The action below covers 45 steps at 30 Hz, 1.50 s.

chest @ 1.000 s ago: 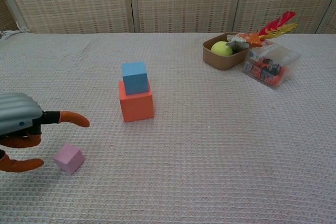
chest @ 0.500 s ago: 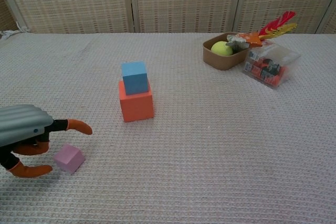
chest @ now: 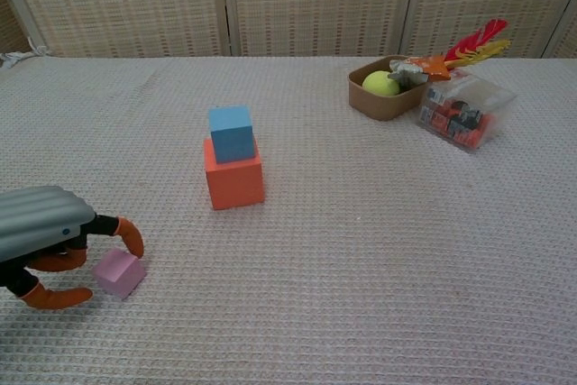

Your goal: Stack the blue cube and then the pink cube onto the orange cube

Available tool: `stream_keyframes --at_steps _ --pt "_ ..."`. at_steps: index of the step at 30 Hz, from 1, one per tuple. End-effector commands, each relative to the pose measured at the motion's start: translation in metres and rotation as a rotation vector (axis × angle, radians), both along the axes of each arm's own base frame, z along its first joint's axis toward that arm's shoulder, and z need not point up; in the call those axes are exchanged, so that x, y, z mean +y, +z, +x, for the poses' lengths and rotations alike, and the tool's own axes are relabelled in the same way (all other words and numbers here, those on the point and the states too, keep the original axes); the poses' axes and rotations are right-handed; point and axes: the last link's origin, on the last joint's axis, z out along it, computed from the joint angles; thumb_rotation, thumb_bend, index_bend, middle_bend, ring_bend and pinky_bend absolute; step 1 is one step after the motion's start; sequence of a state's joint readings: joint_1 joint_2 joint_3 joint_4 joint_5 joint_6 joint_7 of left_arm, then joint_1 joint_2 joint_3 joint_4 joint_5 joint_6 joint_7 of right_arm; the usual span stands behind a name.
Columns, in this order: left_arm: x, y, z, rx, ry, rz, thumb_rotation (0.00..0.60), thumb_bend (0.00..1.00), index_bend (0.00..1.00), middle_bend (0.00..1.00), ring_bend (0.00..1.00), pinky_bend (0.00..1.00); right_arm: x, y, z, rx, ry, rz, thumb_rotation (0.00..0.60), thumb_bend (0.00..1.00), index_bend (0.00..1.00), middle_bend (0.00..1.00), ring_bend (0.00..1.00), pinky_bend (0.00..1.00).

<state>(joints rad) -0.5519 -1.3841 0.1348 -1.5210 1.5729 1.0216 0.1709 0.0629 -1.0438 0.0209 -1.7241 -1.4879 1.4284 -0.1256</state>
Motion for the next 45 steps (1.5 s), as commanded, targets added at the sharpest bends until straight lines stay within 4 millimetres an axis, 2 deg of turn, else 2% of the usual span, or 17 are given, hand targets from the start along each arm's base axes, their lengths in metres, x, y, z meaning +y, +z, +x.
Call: stream_keyframes --at_steps 1,8,11,22,23,24,27,33,38,45 --pt "0.0 -0.002 -0.001 0.002 -0.003 0.004 0.6 0.33 0.33 1.0 1.0 1.0 0.0 0.0 0.0 0.0 0.0 -0.001 0.6 0.12 0.0 0.0 0.0 0.0" --pt "0.002 -0.002 0.001 -0.014 -0.01 0.022 0.6 0.33 0.4 1.0 1.0 1.0 0.0 0.0 0.0 0.001 -0.001 0.002 0.6 0.12 0.0 0.0 0.0 0.0" --pt "0.004 0.001 0.001 -0.002 -0.017 0.034 0.6 0.39 0.41 1.0 1.0 1.0 0.0 0.0 0.0 0.0 -0.001 0.001 0.6 0.12 0.0 0.0 0.0 0.0" --pt "0.007 0.02 0.005 -0.078 0.028 0.063 0.6 0.42 0.42 1.0 1.0 1.0 0.0 -0.001 0.0 0.002 -0.004 0.005 0.6 0.12 0.0 0.0 0.0 0.0" --pt "0.008 0.027 0.006 -0.085 0.031 0.074 0.6 0.42 0.42 1.0 1.0 1.0 0.0 -0.001 0.0 0.002 -0.005 0.006 0.6 0.12 0.0 0.0 0.0 0.0" --pt "0.015 0.043 0.008 -0.114 0.042 0.123 0.6 0.42 0.42 1.0 1.0 1.0 -0.001 -0.001 -0.001 0.003 -0.006 0.005 0.6 0.12 0.0 0.0 0.0 0.0" --pt "0.021 0.065 0.017 -0.172 0.085 0.162 0.6 0.42 0.43 1.0 1.0 1.0 -0.001 -0.003 -0.001 0.005 -0.007 0.01 0.6 0.12 0.0 0.0 0.0 0.0" --pt "0.037 0.09 0.034 -0.257 0.138 0.198 0.6 0.41 0.46 1.0 1.0 1.0 -0.002 -0.006 -0.001 0.009 -0.009 0.018 0.6 0.12 0.0 0.0 0.0 0.0" --pt "0.055 0.099 0.045 -0.253 0.096 0.207 0.6 0.41 0.46 1.0 1.0 1.0 -0.002 -0.007 -0.001 0.012 -0.012 0.018 0.6 0.12 0.0 0.0 0.0 0.0" --pt "0.073 0.092 0.066 -0.261 0.104 0.23 0.6 0.41 0.47 1.0 1.0 1.0 -0.004 -0.008 -0.002 0.02 -0.019 0.016 0.6 0.12 0.0 0.0 0.0 0.0"
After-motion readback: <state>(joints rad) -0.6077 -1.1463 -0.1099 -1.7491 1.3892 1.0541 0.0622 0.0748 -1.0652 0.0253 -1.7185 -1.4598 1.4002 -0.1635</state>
